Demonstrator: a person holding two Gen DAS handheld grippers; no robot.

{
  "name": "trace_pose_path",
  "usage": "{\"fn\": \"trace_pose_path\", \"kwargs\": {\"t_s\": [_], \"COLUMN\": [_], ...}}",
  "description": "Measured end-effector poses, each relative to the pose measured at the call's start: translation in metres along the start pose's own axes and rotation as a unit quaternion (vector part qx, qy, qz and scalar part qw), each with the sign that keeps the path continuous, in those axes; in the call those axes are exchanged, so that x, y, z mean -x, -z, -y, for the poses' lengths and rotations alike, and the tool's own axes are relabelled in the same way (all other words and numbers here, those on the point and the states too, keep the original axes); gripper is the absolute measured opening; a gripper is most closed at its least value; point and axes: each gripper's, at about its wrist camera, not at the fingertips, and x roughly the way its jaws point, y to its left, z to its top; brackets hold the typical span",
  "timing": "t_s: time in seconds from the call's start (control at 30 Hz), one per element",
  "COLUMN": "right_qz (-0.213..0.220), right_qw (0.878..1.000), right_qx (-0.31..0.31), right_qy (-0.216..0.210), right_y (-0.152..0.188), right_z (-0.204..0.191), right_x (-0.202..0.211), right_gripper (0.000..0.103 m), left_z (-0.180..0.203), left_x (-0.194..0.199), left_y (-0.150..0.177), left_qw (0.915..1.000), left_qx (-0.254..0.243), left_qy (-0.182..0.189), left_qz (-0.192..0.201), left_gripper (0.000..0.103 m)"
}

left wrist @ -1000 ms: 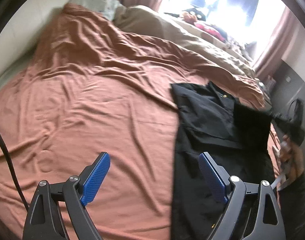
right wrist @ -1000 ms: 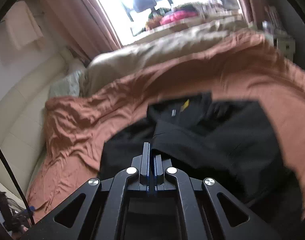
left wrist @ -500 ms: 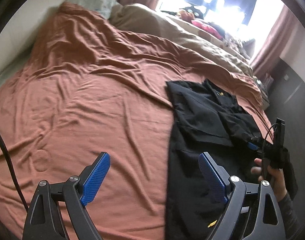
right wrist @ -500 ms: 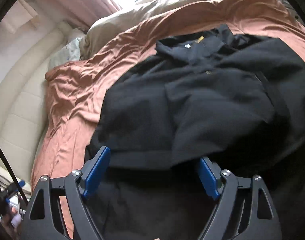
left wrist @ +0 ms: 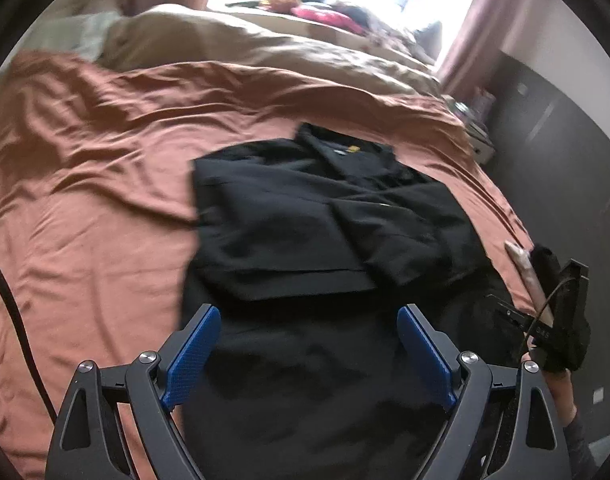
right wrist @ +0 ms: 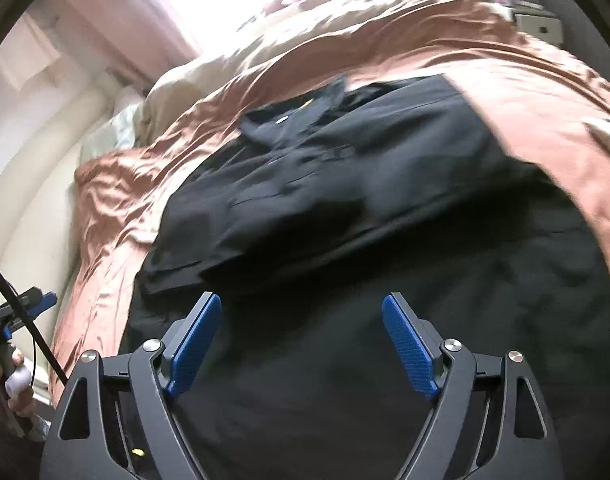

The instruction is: Fold large clothes

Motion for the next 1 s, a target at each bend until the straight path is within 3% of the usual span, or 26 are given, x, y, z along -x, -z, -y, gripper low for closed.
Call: {"fn": "trace_pose_path", "kwargs": {"t_s": [0.27, 0.47, 0.53, 0.63, 0.8, 1.0], "right_qz": [0.019, 0.037, 0.036, 0.030, 0.030, 0.032], "right_qw": [0.999, 0.998, 0.997, 0.994, 0.989, 0.986], "right_qx": [-0.033, -0.052, -0.066, -0.105, -0.146, -0.162], "right_qy": [0.016, 0.012, 0.010, 0.005, -0.003, -0.023], "right_y": [-0.008, 0.009, 0.009, 0.010, 0.016, 0.025], "right_z": [0.061, 0.085, 0.098, 0.116, 0.139, 0.146], "right_x": [0.031, 0.041, 0.037, 0.019, 0.008, 0.008], "right_gripper": [0.082, 0.082, 0.068, 0.065, 0.060, 0.055], "left_z": [0.088, 0.141, 0.156, 0.176, 0.200, 0.202], "left_x": [-0.066, -0.121, -0.141, -0.170, -0.222, -0.266], "left_y": [-0.026, -0.037, -0.041, -0.044, -0.045, -0.035], "left_qw": [0.9975, 0.9927, 0.9907, 0.9880, 0.9823, 0.9735], "left_qx": [-0.057, -0.093, -0.102, -0.108, -0.131, -0.151], "left_qy": [0.031, 0.042, 0.043, 0.042, 0.014, -0.053], "left_qz": [-0.029, -0.065, -0.079, -0.101, -0.133, -0.163], "left_gripper": [0.091, 0.091, 0.091, 0.091, 0.091, 0.091]}}
